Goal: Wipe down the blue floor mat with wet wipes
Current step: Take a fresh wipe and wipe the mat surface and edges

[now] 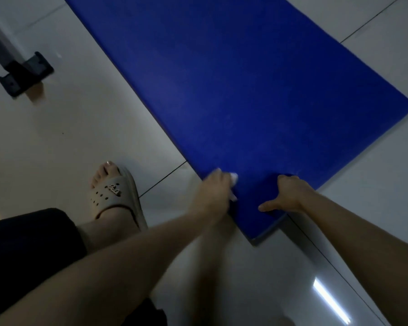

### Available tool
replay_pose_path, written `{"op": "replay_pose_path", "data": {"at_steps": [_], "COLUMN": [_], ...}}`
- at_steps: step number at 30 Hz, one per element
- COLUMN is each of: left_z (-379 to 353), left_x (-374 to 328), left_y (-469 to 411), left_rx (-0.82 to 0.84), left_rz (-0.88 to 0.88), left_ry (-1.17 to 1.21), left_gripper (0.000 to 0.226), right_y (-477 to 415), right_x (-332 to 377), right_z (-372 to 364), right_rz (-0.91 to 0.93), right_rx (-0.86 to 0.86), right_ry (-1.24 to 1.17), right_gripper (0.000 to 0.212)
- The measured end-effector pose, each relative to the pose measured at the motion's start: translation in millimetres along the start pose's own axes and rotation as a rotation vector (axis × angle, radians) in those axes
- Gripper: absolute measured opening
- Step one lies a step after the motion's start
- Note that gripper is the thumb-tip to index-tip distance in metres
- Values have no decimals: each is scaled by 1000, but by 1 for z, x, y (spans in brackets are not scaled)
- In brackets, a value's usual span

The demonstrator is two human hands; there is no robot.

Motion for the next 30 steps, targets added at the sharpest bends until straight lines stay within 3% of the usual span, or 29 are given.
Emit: {"op": "replay_pose_path", "data": {"at_steps": [2,4,7,11,13,15,17,19,22,25,28,30], "left_z": [-22,-42,-41,9,43,72,84,72,39,-8,-60,-71], "left_x": [-48,-85,-68,-27,11,69,105,100,47,-25,-93,-103], "left_y": [25,52,56,22,-6,-34,-39,-28,-1,30,65,75], "left_rx": [89,187,189,82,3,-69,-171,-216,-170,11,200,286], "left_rz": [-172,-391,-448,-471,-359,-49,243,322,178,-72,-318,-447], "left_ry": [-9,-17,-99,-207,-216,-291,-202,-82,78,147,60,35], "left_gripper": [14,26,43,35,33,29,25,22,17,14,25,32], "right_y": [0,0,-1,-1,-2,-1,0,0,0,0,2,1], "right_x": [-1,-3,-2,-2,-3,-2,-2,-3,-3,-4,-3,-4], "right_z": [5,4,4,3,3,3,4,4,3,5,4,3], "right_rz": [25,39,42,55,59,67,75,83,89,87,99,107], "right_rx": [92,129,86,94,78,68,57,45,40,31,25,29], "right_ry": [-16,-22,27,44,33,28,27,28,33,23,3,-5], "right_gripper": [63,50,46,49,50,50,49,48,49,48,47,47]}}
Point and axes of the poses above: each hand's wrist, its own y-axis away from the middle knuckle, its own z-axis out of the back of the hand, x = y × z, the point moved 7 cm from there along -y, towards the middle knuckle, and after that the axes turned 2 degrees about y, right-handed, at the moved point
